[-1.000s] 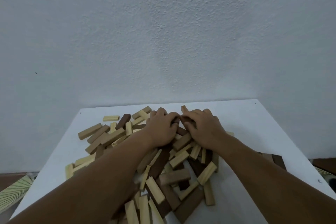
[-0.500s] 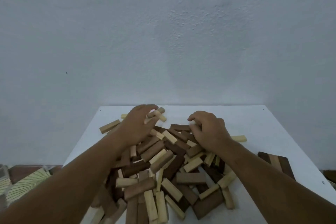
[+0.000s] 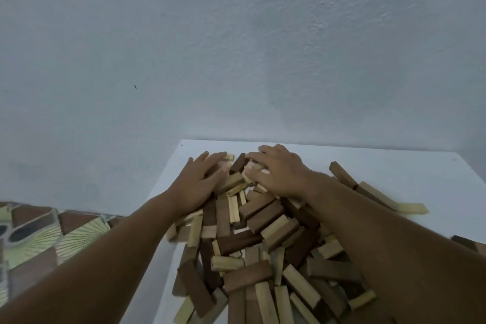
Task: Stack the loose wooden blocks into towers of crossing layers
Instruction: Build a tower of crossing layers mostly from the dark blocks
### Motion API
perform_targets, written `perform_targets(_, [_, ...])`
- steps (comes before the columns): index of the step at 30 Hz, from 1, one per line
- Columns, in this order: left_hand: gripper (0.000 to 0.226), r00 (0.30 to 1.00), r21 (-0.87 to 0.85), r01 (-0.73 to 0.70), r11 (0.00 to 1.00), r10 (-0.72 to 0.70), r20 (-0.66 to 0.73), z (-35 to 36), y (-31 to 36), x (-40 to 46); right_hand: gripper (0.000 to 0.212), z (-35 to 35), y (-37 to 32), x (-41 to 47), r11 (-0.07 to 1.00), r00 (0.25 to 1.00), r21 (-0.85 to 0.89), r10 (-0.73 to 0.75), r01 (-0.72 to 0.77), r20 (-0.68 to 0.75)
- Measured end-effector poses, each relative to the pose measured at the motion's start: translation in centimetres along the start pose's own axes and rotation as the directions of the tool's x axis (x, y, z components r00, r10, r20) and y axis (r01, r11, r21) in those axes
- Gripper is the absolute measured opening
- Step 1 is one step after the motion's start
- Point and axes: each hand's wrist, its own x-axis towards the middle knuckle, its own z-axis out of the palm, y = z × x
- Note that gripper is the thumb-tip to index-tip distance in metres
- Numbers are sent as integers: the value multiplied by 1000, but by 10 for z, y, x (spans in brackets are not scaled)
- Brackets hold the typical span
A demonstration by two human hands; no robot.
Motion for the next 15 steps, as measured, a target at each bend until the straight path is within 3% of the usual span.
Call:
perform_targets(3, [34,994,38,-97,995,98,-43,6,8,-6,62,3,1,-12,998,998,11,-57,58,-34])
perform_targets(15, [29,994,-55,0,998,-6,-107,16,26,-60,41,3,-20,-70,995,995,-32,-99,98,-5])
